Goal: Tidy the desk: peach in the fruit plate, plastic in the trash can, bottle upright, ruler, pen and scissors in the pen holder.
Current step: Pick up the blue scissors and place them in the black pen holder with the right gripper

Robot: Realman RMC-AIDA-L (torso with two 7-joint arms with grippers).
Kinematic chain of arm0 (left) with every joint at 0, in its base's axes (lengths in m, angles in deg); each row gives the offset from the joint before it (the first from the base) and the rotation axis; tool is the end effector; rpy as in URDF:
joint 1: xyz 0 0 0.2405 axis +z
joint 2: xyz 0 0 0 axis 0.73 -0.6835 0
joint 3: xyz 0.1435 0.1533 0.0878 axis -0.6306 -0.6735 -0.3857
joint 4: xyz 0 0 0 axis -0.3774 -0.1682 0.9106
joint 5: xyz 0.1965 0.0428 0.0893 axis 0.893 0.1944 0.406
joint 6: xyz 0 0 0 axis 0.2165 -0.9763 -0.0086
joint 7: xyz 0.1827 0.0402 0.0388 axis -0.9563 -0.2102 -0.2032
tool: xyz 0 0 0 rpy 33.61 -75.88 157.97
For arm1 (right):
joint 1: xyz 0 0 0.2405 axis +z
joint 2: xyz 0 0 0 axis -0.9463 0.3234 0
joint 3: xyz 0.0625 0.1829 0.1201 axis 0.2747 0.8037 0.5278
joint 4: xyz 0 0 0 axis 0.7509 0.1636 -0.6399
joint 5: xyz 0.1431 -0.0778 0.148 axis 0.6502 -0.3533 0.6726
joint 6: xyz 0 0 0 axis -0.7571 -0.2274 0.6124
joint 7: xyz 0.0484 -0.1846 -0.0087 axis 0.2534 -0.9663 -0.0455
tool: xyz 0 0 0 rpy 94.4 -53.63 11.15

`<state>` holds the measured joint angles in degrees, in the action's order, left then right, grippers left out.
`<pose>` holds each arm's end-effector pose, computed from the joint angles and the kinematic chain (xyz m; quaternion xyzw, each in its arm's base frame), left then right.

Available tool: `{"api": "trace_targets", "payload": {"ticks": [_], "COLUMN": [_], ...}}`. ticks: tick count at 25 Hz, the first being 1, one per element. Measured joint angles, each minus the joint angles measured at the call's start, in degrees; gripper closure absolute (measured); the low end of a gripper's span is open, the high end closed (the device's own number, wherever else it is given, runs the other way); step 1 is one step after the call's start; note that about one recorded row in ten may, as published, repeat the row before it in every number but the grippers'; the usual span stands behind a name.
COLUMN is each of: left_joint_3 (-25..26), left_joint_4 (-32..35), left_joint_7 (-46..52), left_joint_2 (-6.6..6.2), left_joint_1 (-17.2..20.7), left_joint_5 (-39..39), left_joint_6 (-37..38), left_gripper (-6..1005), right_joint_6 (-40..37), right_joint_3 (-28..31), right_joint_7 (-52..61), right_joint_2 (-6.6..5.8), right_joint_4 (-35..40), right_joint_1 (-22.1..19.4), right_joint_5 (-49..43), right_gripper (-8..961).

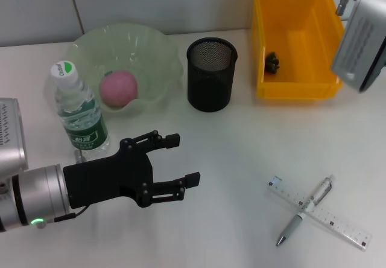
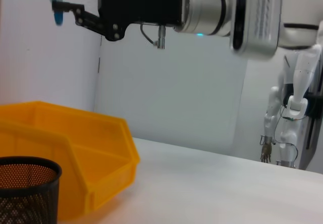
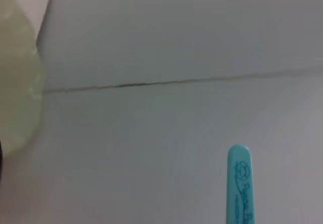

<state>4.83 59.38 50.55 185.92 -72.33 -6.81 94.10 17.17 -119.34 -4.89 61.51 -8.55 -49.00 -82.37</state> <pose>-0.1975 0.3018 -0.0918 -0.9402 -0.1160 -0.3057 0.0953 0.1339 0.4463 0.0624 -0.7047 -0.4664 -0.0632 0.5309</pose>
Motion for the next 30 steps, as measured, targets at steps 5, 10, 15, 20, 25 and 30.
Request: {"api": "trace_targets", "payload": {"ticks": [5,10,15,20,25,30], "left_joint_3": [0.0,-0.1,-0.1,-0.4,-0.5,-0.8], "left_joint_4": [0.0,0.0,0.0,-0.2,-0.8,-3.0], "left_joint_7": [-1.1,-2.4,-3.5,-4.7,-5.7,-9.2], "left_joint_2": [-0.05,0.13,0.27,0.41,0.45,0.48], "left_joint_1": [0.4,0.7,1.1,1.6,1.8,2.0], "left_joint_5": [0.0,0.0,-0.1,-1.0,-1.6,-3.5], "left_joint_6": [-0.3,-1.4,-1.6,-2.3,-2.3,-2.2], "left_gripper": [150,149,149,150,149,149], "right_joint_6": [3.0,3.3,2.8,2.6,2.3,2.1], "right_joint_3": [-4.7,-6.0,-6.3,-7.1,-7.3,-8.9], "right_joint_7": [-23.3,-45.9,-59.9,-67.6,-80.5,-83.8], "right_joint_2": [0.04,0.01,-0.2,-0.19,-0.04,-0.01], "right_joint_4": [-2.1,-6.7,-10.7,-13.4,-18.6,-20.4], "right_joint_1": [-1.8,-1.6,-0.9,-0.6,2.0,3.2], "right_joint_5": [11.0,16.7,17.1,16.7,17.0,17.0], "right_gripper": [726,727,728,727,726,725]}}
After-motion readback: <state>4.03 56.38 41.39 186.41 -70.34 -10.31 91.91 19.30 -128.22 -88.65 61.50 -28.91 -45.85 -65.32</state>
